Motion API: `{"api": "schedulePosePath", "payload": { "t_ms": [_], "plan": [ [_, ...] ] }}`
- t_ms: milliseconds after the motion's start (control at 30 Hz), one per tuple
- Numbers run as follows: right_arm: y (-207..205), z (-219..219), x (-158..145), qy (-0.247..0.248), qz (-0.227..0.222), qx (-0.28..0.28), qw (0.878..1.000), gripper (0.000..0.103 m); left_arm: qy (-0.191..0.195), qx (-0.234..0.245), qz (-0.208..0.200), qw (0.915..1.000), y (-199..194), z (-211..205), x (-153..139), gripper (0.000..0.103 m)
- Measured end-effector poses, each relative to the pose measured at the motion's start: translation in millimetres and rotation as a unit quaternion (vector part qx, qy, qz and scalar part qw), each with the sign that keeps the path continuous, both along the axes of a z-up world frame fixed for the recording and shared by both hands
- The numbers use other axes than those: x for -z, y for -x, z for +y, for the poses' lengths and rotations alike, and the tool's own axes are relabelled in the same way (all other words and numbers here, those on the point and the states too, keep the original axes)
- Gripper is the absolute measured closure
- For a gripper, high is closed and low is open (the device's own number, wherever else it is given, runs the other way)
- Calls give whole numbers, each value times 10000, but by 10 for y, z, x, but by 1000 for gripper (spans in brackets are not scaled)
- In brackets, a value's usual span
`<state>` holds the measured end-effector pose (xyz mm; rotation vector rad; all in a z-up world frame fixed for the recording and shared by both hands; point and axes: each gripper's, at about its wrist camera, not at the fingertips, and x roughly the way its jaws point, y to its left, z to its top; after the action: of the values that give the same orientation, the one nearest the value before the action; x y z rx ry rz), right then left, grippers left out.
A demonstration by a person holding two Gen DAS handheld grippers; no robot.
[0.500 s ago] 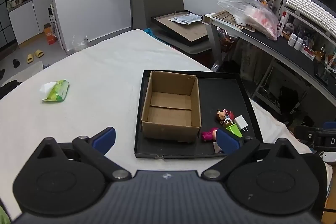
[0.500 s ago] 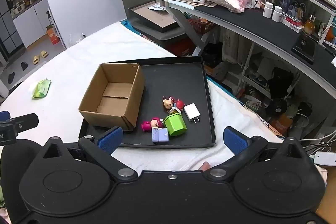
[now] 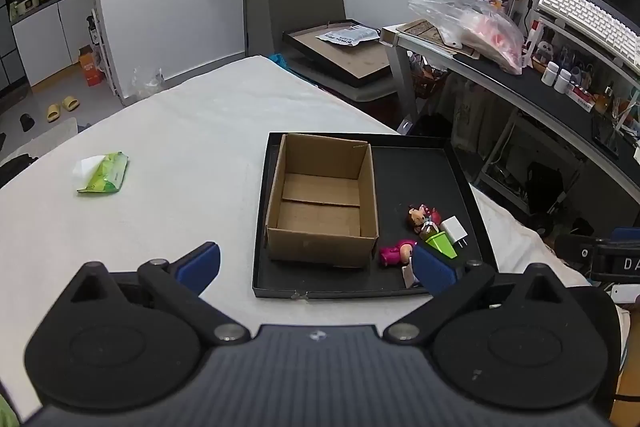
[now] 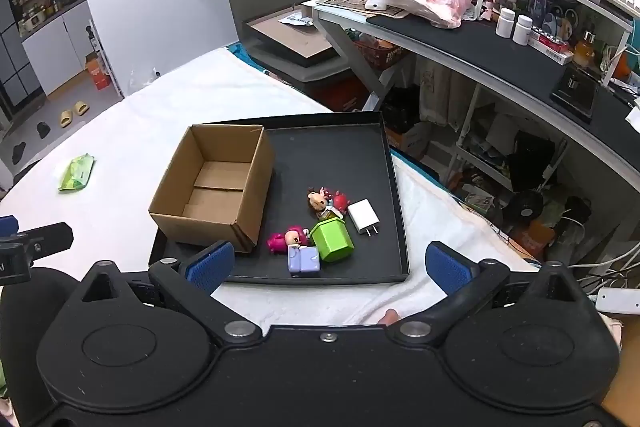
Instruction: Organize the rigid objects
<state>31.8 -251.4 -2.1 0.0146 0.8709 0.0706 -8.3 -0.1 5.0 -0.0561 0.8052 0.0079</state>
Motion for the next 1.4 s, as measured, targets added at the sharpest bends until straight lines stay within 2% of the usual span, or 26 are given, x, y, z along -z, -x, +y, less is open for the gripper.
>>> {"api": "schedulePosePath", "payload": {
  "t_ms": [233,1400],
  "plan": [
    [113,19,70,-14,-90,-23,10000,0,61,-11,4,10000,-27,6,6,2],
    [115,24,116,25,8,-45,10000,0,24,-78,36,10000,1,12,68,2]
  ]
}}
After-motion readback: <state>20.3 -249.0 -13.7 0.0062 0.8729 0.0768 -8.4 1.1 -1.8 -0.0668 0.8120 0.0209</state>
